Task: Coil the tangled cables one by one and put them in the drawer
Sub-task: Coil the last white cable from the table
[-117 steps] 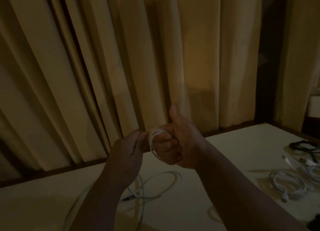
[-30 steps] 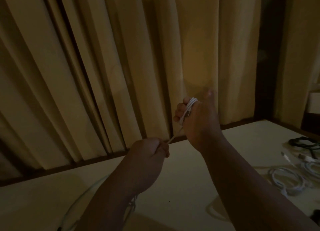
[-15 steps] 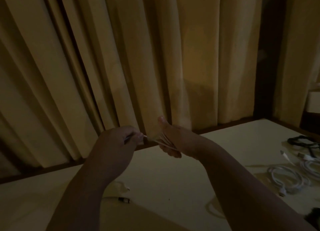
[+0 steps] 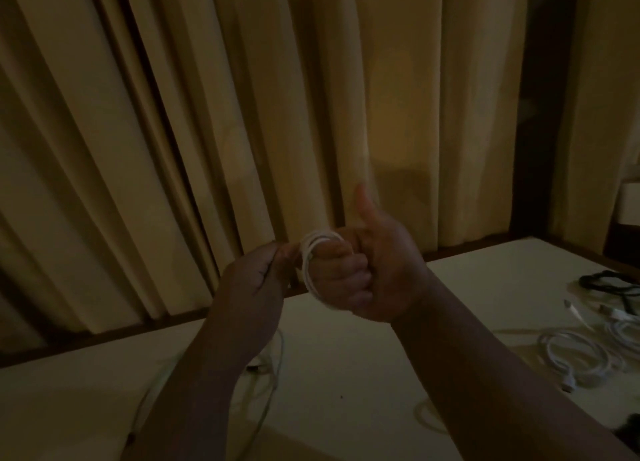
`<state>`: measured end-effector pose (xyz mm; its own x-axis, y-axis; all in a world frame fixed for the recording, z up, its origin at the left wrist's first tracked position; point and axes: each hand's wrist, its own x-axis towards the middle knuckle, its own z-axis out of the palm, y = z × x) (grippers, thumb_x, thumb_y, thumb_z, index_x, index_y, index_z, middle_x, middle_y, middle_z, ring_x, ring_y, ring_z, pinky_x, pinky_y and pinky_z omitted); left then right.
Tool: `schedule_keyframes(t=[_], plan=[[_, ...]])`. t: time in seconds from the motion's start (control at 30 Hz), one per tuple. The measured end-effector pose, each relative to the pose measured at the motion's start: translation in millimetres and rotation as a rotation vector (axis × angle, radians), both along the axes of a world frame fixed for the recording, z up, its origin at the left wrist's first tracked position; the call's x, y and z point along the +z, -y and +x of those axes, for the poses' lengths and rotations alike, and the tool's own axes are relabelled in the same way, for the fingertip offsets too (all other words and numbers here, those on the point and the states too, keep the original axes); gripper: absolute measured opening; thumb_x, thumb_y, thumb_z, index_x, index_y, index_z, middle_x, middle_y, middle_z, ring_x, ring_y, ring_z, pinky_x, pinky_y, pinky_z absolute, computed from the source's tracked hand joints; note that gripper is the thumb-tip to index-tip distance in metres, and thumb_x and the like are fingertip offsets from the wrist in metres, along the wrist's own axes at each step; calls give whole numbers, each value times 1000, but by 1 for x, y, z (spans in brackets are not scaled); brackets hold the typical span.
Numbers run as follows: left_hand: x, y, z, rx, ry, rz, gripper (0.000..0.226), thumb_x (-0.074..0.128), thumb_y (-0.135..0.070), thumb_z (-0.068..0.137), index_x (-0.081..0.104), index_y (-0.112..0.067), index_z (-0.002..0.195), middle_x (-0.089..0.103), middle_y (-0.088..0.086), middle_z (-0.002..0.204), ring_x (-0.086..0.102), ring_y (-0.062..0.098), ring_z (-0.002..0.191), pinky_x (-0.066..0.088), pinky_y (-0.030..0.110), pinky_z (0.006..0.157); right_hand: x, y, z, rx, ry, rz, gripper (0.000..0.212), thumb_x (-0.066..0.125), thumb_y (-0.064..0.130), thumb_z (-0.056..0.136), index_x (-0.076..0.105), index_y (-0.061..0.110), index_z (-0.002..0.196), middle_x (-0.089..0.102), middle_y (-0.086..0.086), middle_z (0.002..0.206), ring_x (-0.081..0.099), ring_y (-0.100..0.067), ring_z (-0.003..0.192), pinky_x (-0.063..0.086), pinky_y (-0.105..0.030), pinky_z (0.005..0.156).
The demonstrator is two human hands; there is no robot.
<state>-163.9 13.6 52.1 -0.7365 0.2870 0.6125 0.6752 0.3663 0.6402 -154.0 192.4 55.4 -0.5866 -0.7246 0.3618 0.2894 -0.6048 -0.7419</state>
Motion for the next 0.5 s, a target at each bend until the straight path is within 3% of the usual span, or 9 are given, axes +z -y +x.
schedule_keyframes(t=[0.1,0.17,0.3,0.4,0.5], plan=[[1,-4,3,-10,73,-49,41,43,-53,99,67,-27,78,59,-20,59,52,-1,56,38,28,58,3,-4,1,-48,98,-258,67,34,83,89,43,18,73,29,8,62,26,-5,51,22,-19,45],[1,-5,4,4,90,-109,38,45,-43,103,65,-28,75,56,-21,56,51,-3,55,36,28,58,2,-5,1,-89,147,-386,65,39,81,89,45,17,78,30,9,66,28,-5,54,26,-19,49],[1,-11,12,13,120,-292,39,42,-37,104,61,-36,69,49,-10,55,45,2,49,33,26,51,5,-2,2,-368,239,-550,62,42,76,90,47,14,86,34,5,74,34,-9,62,30,-20,57],[0,-15,18,21,107,-434,36,41,-37,104,64,-29,77,48,-12,54,48,-2,53,29,23,50,9,-9,3,-648,206,-520,66,33,77,90,48,13,86,39,1,75,41,-13,63,41,-26,60],[1,-21,23,30,77,-524,35,40,-38,104,65,-27,83,46,-13,55,48,-7,53,24,18,46,9,-16,-5,-858,180,-361,71,24,78,92,51,12,90,44,-2,74,45,-17,67,40,-31,68]])
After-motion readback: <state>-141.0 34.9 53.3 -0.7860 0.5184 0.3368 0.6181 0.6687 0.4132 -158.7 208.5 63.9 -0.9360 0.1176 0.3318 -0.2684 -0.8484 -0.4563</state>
